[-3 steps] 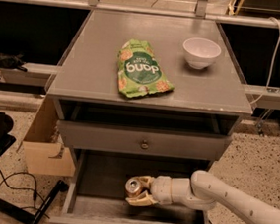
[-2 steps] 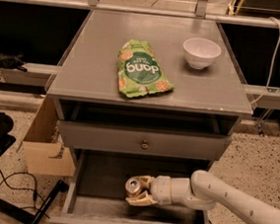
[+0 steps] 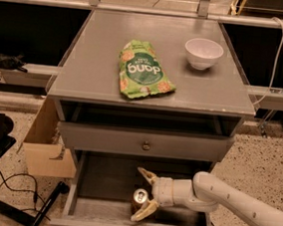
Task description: Place orange can into middle drawer
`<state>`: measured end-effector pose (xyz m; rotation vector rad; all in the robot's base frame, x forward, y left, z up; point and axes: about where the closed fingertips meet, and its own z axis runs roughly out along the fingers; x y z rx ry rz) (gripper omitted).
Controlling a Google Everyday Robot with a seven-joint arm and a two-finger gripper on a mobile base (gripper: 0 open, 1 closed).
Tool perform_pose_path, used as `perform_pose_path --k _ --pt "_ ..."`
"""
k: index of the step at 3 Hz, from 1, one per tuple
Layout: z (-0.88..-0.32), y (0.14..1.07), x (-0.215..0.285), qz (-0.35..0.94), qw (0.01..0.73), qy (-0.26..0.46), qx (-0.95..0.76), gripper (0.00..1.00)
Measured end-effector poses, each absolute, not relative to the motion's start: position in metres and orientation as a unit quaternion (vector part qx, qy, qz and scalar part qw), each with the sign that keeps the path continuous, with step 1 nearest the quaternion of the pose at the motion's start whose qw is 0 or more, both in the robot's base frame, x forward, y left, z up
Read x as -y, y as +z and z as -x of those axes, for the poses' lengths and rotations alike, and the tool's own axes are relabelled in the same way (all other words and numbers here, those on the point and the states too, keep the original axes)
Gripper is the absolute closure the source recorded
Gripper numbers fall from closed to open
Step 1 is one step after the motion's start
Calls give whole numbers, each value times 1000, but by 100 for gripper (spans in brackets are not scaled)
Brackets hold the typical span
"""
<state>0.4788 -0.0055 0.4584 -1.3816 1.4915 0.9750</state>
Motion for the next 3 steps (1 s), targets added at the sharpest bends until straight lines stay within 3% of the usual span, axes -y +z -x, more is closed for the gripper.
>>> perform_pose_path --k 2,3 --pt "-462 481 8 573 416 400 -583 0" --pt "-421 520 31 596 379 412 -575 0"
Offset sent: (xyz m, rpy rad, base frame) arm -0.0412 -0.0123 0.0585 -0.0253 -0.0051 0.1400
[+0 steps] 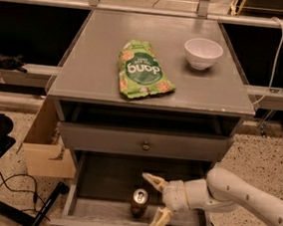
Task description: Place orange can into middle drawer
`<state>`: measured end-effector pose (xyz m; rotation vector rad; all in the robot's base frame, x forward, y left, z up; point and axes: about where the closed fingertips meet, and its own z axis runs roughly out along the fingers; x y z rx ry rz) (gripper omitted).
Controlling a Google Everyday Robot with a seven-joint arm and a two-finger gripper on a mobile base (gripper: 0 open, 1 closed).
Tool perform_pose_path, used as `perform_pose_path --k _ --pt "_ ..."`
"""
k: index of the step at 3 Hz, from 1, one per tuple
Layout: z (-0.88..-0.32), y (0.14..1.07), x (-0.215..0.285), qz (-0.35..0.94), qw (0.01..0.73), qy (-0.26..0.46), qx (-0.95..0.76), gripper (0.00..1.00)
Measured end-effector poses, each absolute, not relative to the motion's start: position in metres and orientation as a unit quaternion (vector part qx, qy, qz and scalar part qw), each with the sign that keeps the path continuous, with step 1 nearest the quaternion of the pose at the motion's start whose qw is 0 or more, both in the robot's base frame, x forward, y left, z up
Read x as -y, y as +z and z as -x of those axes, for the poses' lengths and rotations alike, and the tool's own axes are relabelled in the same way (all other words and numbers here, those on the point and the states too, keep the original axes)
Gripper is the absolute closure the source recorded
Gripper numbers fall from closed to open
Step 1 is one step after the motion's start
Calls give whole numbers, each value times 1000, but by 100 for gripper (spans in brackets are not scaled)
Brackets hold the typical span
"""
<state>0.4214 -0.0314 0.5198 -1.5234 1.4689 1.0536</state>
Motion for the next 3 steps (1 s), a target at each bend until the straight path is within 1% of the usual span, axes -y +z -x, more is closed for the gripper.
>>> perform_pose_path --k 2,3 --pt "-345 621 103 645 295 431 -558 0" --pt "-327 659 125 649 281 425 -565 0"
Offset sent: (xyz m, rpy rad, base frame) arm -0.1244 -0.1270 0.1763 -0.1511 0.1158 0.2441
